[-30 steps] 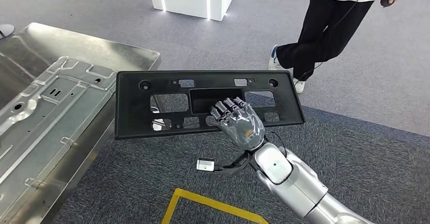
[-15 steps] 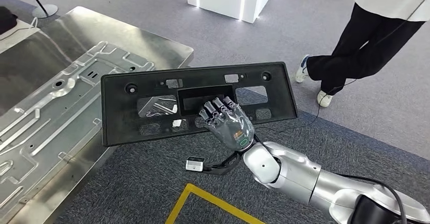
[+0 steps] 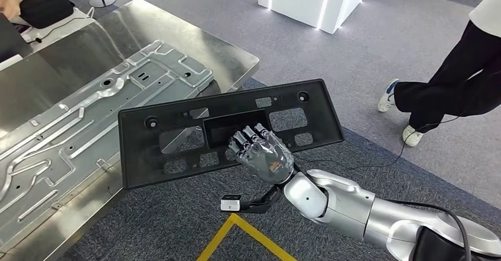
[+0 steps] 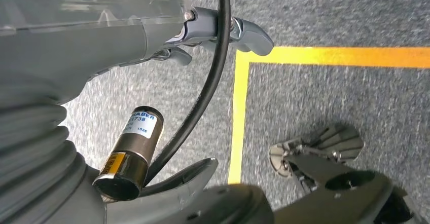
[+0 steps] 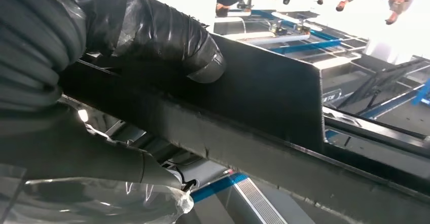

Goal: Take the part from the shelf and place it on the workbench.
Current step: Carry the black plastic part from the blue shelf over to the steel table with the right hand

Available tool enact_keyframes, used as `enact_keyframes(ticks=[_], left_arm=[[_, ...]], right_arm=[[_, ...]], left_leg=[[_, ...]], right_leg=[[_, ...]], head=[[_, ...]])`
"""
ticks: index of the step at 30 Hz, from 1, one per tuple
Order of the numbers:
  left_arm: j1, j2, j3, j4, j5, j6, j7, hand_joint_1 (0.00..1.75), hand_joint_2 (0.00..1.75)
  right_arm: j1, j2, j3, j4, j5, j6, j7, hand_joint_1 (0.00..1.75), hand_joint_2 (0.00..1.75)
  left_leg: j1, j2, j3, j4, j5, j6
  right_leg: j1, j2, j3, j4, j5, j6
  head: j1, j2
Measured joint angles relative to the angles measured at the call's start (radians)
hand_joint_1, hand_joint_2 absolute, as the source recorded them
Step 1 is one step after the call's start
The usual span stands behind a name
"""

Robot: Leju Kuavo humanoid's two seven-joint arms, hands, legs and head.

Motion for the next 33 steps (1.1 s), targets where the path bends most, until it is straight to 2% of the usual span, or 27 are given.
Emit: enact_keyframes(ticks=[2, 3, 5, 6, 7, 8, 10, 11, 12, 14, 15, 16, 18, 19, 20, 21, 22, 23, 24, 26, 27, 28, 30, 32, 33], left_arm=[[0.0, 0.0, 0.0, 0.0, 0.0, 0.0, -0.001, 0.0, 1.75], [-0.001, 0.0, 0.0, 0.0, 0.0, 0.0, -0.001, 0.0, 1.75], [-0.003, 0.0, 0.0, 0.0, 0.0, 0.0, -0.002, 0.0, 1.75], [-0.002, 0.0, 0.0, 0.0, -0.001, 0.001, -0.001, 0.0, 1.75], [-0.001, 0.0, 0.0, 0.0, -0.001, 0.001, 0.0, 0.0, 1.75], [0.001, 0.0, 0.0, 0.0, -0.002, 0.002, 0.002, 0.0, 1.75], [0.003, 0.002, 0.0, 0.0, -0.004, 0.002, 0.003, 0.0, 1.75], [0.003, 0.003, 0.0, 0.0, -0.005, 0.002, 0.003, 0.0, 1.75], [0.003, 0.003, 0.0, 0.0, -0.006, 0.002, 0.002, 0.0, 1.75], [0.004, 0.004, 0.0, 0.0, -0.007, 0.002, 0.0, 0.0, 1.75], [0.005, 0.004, 0.0, 0.0, -0.007, 0.002, 0.0, 0.0, 1.75], [0.005, 0.004, 0.0, 0.0, -0.008, 0.002, 0.001, 0.0, 1.75], [0.002, 0.005, 0.0, 0.0, -0.01, 0.001, 0.003, 0.0, 1.75], [0.001, 0.005, 0.0, 0.0, -0.012, 0.001, 0.005, 0.0, 1.75], [0.0, 0.005, 0.0, 0.0, -0.014, 0.0, 0.007, 0.0, 1.75], [0.001, 0.005, 0.0, 0.0, -0.016, -0.001, 0.009, 0.0, 1.75], [0.002, 0.005, 0.0, 0.0, -0.018, -0.002, 0.011, 0.0, 1.75], [0.003, 0.005, 0.0, 0.0, -0.018, -0.002, 0.012, 0.0, 1.75], [0.003, 0.005, 0.0, 0.0, -0.019, -0.003, 0.013, 0.0, 1.75], [0.002, 0.005, 0.0, 0.0, -0.02, -0.004, 0.012, 0.0, 1.75], [0.002, 0.005, 0.0, 0.0, -0.02, -0.004, 0.012, 0.0, 1.75], [0.002, 0.005, 0.0, 0.0, -0.021, -0.004, 0.012, 0.0, 1.75], [0.004, 0.007, 0.0, 0.0, -0.022, -0.005, 0.013, 0.0, 1.75], [0.004, 0.008, 0.001, 0.0, -0.023, -0.005, 0.013, 0.0, 1.75], [0.003, 0.009, 0.001, 0.0, -0.024, -0.005, 0.013, 0.0, 1.75]], right_arm=[[0.0, 0.001, -0.001, -0.001, 0.0, 0.0, -0.01, 1.75, 1.75], [0.002, 0.001, -0.002, -0.002, 0.0, 0.0, -0.018, 1.75, 1.75], [0.011, 0.001, -0.004, -0.003, 0.0, 0.0, -0.035, 1.75, 1.75], [0.016, 0.001, -0.006, -0.003, 0.0, 0.0, -0.044, 1.75, 1.75], [0.021, 0.001, -0.009, -0.004, 0.0, 0.0, -0.054, 1.75, 1.75], [0.026, 0.001, -0.013, -0.006, 0.0, 0.0, -0.062, 1.75, 1.75], [0.034, 0.001, -0.027, -0.014, 0.0, 0.0, -0.074, 1.75, 1.75], [0.038, 0.001, -0.037, -0.02, 0.0, 0.0, -0.077, 1.75, 1.75], [0.041, 0.001, -0.046, -0.025, 0.0, 0.0, -0.079, 1.75, 1.75], [0.048, 0.001, -0.061, -0.035, 0.0, 0.0, -0.084, 1.75, 1.75], [0.051, 0.001, -0.067, -0.04, 0.0, 0.0, -0.087, 1.75, 1.75], [0.054, 0.001, -0.074, -0.044, 0.0, 0.0, -0.09, 1.75, 1.75], [0.061, 0.0, -0.087, -0.051, 0.0, 0.0, -0.095, 1.75, 1.75], [0.066, 0.0, -0.093, -0.052, 0.0, 0.0, -0.098, 1.75, 1.75], [0.072, 0.0, -0.098, -0.053, 0.0, 0.0, -0.103, 1.75, 1.75], [0.079, 0.0, -0.101, -0.053, 0.0, 0.0, -0.108, 1.75, 1.75], [0.085, 0.0, -0.104, -0.053, 0.0, 0.0, -0.115, 1.75, 1.75], [0.089, 0.0, -0.107, -0.053, 0.0, 0.0, -0.122, 1.75, 1.75], [0.091, 0.0, -0.111, -0.053, 0.0, 0.0, -0.128, 1.75, 1.75], [0.092, 0.001, -0.118, -0.053, 0.0, 0.0, -0.137, 1.75, 1.75], [0.092, 0.002, -0.122, -0.053, 0.0, 0.0, -0.14, 1.75, 1.75], [0.094, 0.005, -0.125, -0.053, 0.0, 0.0, -0.142, 1.75, 1.75], [0.096, 0.011, -0.13, -0.053, 0.0, 0.0, -0.146, 1.75, 1.75], [0.099, 0.017, -0.137, -0.053, 0.0, 0.0, -0.15, 1.75, 1.75], [0.101, 0.02, -0.139, -0.053, 0.0, 0.0, -0.152, 1.75, 1.75]], left_leg=[[-0.003, 0.047, -0.026, 0.057, -0.035, -0.009], [-0.003, 0.075, -0.053, 0.115, -0.066, -0.012], [0.001, 0.097, -0.118, 0.244, -0.118, -0.018], [0.004, 0.101, -0.135, 0.276, -0.122, -0.021], [0.005, 0.105, -0.132, 0.268, -0.107, -0.023], [0.007, 0.111, -0.107, 0.218, -0.074, -0.024], [0.004, 0.147, -0.033, 0.074, -0.014, -0.02], [0.001, 0.16, -0.008, 0.025, 0.001, -0.014], [-0.003, 0.168, 0.003, 0.001, 0.004, -0.008], [-0.006, 0.15, 0.003, -0.004, 0.003, 0.004], [-0.004, 0.141, 0.005, -0.008, 0.005, 0.01], [-0.002, 0.132, 0.008, -0.011, 0.007, 0.017], [0.001, 0.116, 0.012, -0.017, 0.011, 0.027], [0.001, 0.107, 0.012, -0.016, 0.011, 0.03], [0.001, 0.096, 0.012, -0.015, 0.011, 0.031], [0.0, 0.084, 0.012, -0.014, 0.011, 0.031], [0.0, 0.072, 0.012, -0.012, 0.011, 0.031], [0.0, 0.059, 0.012, -0.01, 0.01, 0.03], [0.001, 0.047, 0.012, -0.007, 0.009, 0.028], [0.0, 0.027, 0.008, -0.001, 0.006, 0.021], [0.0, 0.02, 0.004, 0.0, 0.007, 0.016], [0.001, 0.014, 0.001, 0.0, 0.008, 0.01], [0.002, 0.004, -0.002, -0.002, 0.009, -0.002], [-0.001, 0.034, -0.02, 0.036, -0.017, -0.011], [0.0, 0.06, -0.042, 0.084, -0.045, -0.015]], right_leg=[[-0.003, -0.022, 0.008, -0.012, 0.004, -0.013], [-0.002, -0.033, 0.01, -0.014, 0.003, -0.017], [0.001, -0.057, 0.011, -0.013, 0.0, -0.021], [0.002, -0.07, 0.011, -0.012, -0.002, -0.022], [0.002, -0.081, 0.013, -0.011, -0.005, -0.021], [0.002, -0.091, 0.015, -0.01, -0.008, -0.019], [0.004, -0.11, 0.021, -0.006, -0.015, -0.011], [0.007, -0.118, 0.022, -0.005, -0.018, -0.007], [0.01, -0.126, 0.024, -0.004, -0.021, -0.002], [0.011, -0.141, 0.028, -0.006, -0.023, 0.008], [0.009, -0.138, 0.03, -0.003, -0.028, 0.014], [0.006, -0.123, 0.026, 0.011, -0.04, 0.019], [0.001, -0.075, -0.014, 0.101, -0.093, 0.026], [0.001, -0.056, -0.048, 0.17, -0.126, 0.027], [0.0, -0.048, -0.082, 0.235, -0.149, 0.028], [0.0, -0.045, -0.104, 0.274, -0.154, 0.028], [0.0, -0.043, -0.11, 0.277, -0.14, 0.027], [0.0, -0.041, -0.095, 0.238, -0.108, 0.025], [0.0, -0.032, -0.065, 0.17, -0.068, 0.021], [-0.001, 0.0, -0.011, 0.047, -0.019, 0.016], [0.0, 0.011, 0.001, 0.017, -0.011, 0.014], [0.002, 0.014, 0.004, 0.009, -0.014, 0.012], [0.002, -0.005, 0.007, 0.003, -0.008, 0.003], [-0.003, -0.025, 0.012, -0.007, -0.003, -0.01], [-0.003, -0.035, 0.014, -0.01, -0.002, -0.015]], head=[[-0.002, 0.0], [-0.003, 0.0], [-0.003, 0.0], [-0.003, 0.0], [-0.003, 0.0], [-0.003, 0.0], [-0.003, 0.0], [-0.003, 0.0], [-0.003, 0.0], [-0.002, 0.0], [-0.002, 0.0], [-0.002, 0.0], [-0.001, 0.0], [-0.001, 0.0], [-0.001, 0.0], [-0.001, 0.0], [-0.001, 0.0], [-0.001, 0.0], [-0.001, 0.0], [-0.001, 0.0], [-0.001, 0.0], [-0.001, 0.0], [-0.001, 0.0], [-0.005, 0.0], [-0.008, 0.0]])
